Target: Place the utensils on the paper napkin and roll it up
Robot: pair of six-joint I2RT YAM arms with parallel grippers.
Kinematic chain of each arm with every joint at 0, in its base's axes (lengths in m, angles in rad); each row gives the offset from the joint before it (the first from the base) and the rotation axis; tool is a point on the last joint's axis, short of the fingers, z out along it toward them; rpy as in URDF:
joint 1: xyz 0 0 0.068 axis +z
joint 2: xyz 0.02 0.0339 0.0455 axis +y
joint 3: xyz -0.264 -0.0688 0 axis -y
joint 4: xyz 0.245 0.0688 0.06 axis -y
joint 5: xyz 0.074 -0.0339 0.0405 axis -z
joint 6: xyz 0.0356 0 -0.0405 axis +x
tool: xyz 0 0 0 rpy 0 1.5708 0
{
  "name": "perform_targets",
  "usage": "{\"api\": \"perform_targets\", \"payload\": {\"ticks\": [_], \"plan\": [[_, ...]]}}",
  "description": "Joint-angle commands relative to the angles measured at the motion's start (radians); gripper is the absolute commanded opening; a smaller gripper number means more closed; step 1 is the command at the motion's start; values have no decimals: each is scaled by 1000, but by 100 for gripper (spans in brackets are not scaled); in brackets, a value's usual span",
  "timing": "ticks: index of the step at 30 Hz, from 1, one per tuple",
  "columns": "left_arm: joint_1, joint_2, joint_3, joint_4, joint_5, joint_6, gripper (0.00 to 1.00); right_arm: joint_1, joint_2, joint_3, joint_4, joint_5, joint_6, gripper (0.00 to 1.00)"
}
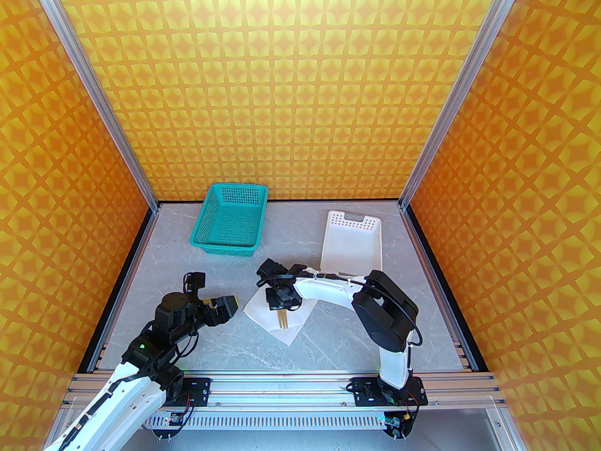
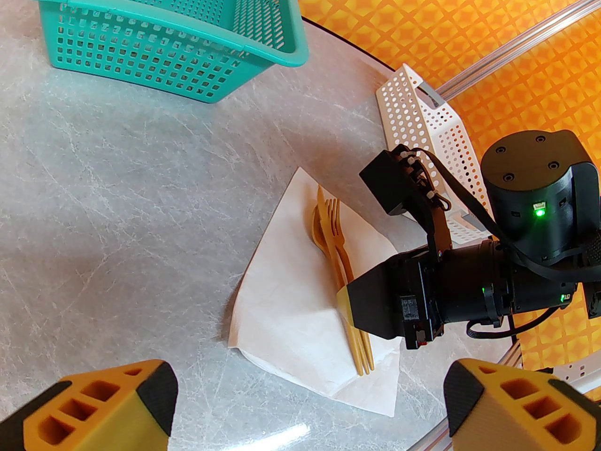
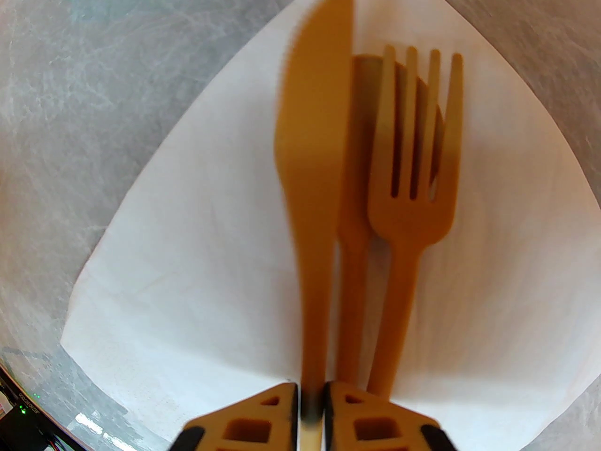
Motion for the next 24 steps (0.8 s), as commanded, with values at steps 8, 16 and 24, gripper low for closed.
{"api": "perform_targets", "payload": {"ticks": [8, 16, 24], "plan": [[-3, -3, 43, -26, 12, 15, 99, 5, -26, 40, -42, 40, -12, 24], [-2, -18, 65, -104, 29, -48, 99, -4, -128, 55, -79, 56, -49, 31], [-31, -26, 54, -92, 97, -151, 99, -104, -345, -58, -70, 58, -71, 35]]}}
